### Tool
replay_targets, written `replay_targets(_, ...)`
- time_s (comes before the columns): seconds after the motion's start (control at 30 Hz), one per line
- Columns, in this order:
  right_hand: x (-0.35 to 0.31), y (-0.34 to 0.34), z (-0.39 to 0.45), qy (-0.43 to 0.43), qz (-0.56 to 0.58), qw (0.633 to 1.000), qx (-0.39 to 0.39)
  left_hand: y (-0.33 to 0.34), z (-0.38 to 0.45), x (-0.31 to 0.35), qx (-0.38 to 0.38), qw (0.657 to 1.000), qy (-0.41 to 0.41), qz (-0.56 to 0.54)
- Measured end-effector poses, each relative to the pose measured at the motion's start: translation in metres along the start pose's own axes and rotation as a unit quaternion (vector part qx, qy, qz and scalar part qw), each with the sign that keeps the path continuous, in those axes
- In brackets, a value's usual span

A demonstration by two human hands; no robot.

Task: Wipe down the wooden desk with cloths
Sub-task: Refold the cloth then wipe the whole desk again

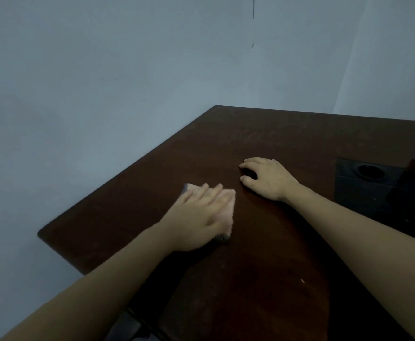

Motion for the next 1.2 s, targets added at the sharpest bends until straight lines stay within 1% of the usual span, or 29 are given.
replay_targets(0.07, -0.002, -0.004, -0.003, -0.009, 0.03, 0.999, 0.017, 0.006, -0.024, 0.016, 0.0, 0.999, 0.043, 0.003)
replay_targets(0.1, -0.003, -0.007, -0.005, -0.014, 0.045, 0.998, 0.031, 0.009, -0.034, 0.018, -0.002, 0.999, 0.052, 0.0)
replay_targets(0.17, -0.002, -0.014, -0.008, -0.019, 0.048, 0.998, 0.048, 0.009, -0.042, 0.012, -0.009, 0.999, 0.045, -0.005)
replay_targets(0.2, 0.0, -0.017, -0.01, -0.017, 0.035, 0.998, 0.04, 0.007, -0.041, 0.006, -0.008, 0.999, 0.036, -0.001)
replay_targets(0.27, 0.008, -0.02, -0.016, -0.007, 0.001, 1.0, -0.005, 0.005, -0.03, -0.014, -0.005, 1.0, 0.001, 0.013)
replay_targets(0.37, 0.034, -0.022, -0.037, 0.027, -0.032, 0.998, -0.056, 0.002, 0.0, -0.044, -0.01, 0.996, -0.088, 0.007)
replay_targets(0.47, 0.064, -0.022, -0.064, 0.069, -0.045, 0.995, -0.056, -0.003, 0.026, -0.047, -0.008, 0.988, -0.147, -0.035)
replay_targets(0.53, 0.074, -0.021, -0.074, 0.082, -0.05, 0.994, -0.042, -0.006, 0.035, -0.032, -0.002, 0.987, -0.155, -0.041)
replay_targets(0.6, 0.075, -0.02, -0.075, 0.085, -0.053, 0.994, -0.04, -0.008, 0.035, -0.007, -0.004, 0.992, -0.124, -0.037)
replay_targets(0.73, 0.073, -0.016, -0.072, 0.083, -0.055, 0.994, -0.042, -0.003, 0.013, 0.045, -0.015, 1.0, -0.003, -0.023)
replay_targets(0.83, 0.075, -0.015, -0.073, 0.081, -0.058, 0.994, -0.042, 0.007, -0.01, 0.057, -0.007, 0.998, 0.069, -0.009)
replay_targets(0.9, 0.075, -0.014, -0.073, 0.08, -0.06, 0.994, -0.043, 0.01, -0.018, 0.048, -0.011, 0.997, 0.076, -0.009)
replay_targets(0.97, 0.075, -0.015, -0.072, 0.08, -0.059, 0.994, -0.042, 0.007, -0.013, 0.032, -0.012, 0.998, 0.055, -0.002)
replay_targets(1.07, 0.076, -0.016, -0.072, 0.08, -0.057, 0.994, -0.038, 0.001, 0.016, 0.0, -0.013, 0.999, -0.024, 0.017)
replay_targets(1.13, 0.076, -0.017, -0.072, 0.081, -0.053, 0.995, -0.038, -0.003, 0.039, -0.012, -0.016, 0.997, -0.081, -0.002)
replay_targets(1.2, 0.076, -0.019, -0.072, 0.083, -0.047, 0.995, -0.038, -0.005, 0.058, -0.01, -0.006, 0.994, -0.11, -0.028)
Point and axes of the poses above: each hand's wrist, its own z-axis towards the middle knuckle, its own y-axis out of the palm, x = y × z, the point moved 5 cm from there along z, towards the middle knuckle, and after that the axes turned 1 degree about y, right-handed, at the moved point
